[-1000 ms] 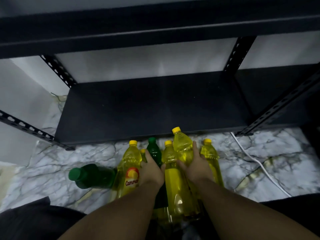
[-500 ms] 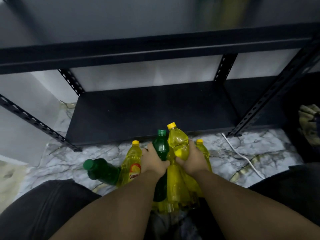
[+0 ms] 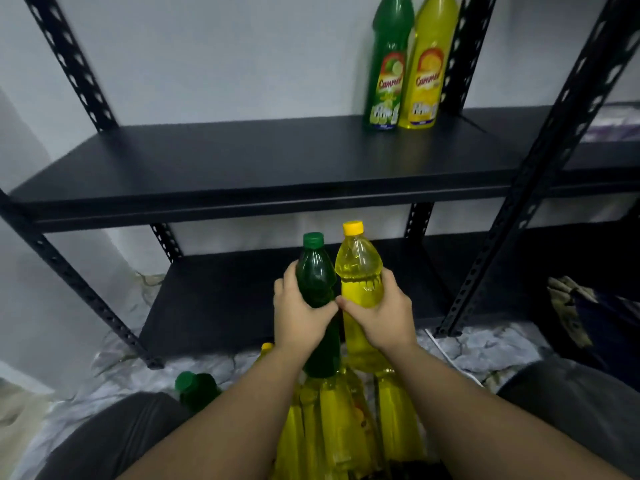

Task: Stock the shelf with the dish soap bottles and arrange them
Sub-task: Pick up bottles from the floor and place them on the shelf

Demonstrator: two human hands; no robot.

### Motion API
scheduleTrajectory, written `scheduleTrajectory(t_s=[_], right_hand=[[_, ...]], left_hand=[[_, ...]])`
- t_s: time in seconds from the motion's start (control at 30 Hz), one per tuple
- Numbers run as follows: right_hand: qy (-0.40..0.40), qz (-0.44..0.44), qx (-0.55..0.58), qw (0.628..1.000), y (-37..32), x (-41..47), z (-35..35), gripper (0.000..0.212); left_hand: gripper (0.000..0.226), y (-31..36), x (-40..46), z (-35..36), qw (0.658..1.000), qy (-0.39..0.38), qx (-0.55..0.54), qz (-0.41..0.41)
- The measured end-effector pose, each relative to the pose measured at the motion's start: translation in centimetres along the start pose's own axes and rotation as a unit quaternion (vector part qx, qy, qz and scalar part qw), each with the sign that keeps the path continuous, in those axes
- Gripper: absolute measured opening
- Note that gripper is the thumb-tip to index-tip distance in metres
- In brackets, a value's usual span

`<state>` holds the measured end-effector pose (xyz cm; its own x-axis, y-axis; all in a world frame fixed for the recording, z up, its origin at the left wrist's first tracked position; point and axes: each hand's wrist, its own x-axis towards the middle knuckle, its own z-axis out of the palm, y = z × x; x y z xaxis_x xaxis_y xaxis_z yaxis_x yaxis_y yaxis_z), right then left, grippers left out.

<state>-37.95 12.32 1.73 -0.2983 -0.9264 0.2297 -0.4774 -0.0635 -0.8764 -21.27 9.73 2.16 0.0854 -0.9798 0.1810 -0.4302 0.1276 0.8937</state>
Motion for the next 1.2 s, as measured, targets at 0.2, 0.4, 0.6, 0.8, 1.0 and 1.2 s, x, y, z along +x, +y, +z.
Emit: scheduleTrajectory(t_s=[0.2,0.4,0.6,0.8,1.0,1.2], right_hand=[[0.058,-0.079,0.046,0.994,-7.4,3.2,-4.0,0.061],[0.104,-0.141,0.060,0.983,-14.7,7.0,-7.6,0.073],[0.130,-0.184,0.064,0.972,-20.8,11.0,-10.2,0.078],[0.140,-0.188,0.050,0.971,-23.1,14.9,-10.2,0.102],[0.131,-0.171,0.051,0.975,-22.7,17.3,-8.3,0.091],[0.128,-0.161,0.027,0.978,-20.1,19.2,-6.3,0.102]], left_hand=[[0.089,7.3,2.3,-2.6,0.993,0.037,-0.065,0.091],[0.092,15.6,5.5,-5.4,0.977,0.086,-0.077,0.177],[0.086,22.3,9.2,-8.0,0.962,0.109,-0.092,0.231],[0.085,25.4,12.9,-8.9,0.958,0.114,-0.078,0.252],[0.085,24.2,16.0,-8.6,0.962,0.108,-0.066,0.240],[0.097,21.8,17.9,-8.1,0.960,0.121,-0.066,0.245]])
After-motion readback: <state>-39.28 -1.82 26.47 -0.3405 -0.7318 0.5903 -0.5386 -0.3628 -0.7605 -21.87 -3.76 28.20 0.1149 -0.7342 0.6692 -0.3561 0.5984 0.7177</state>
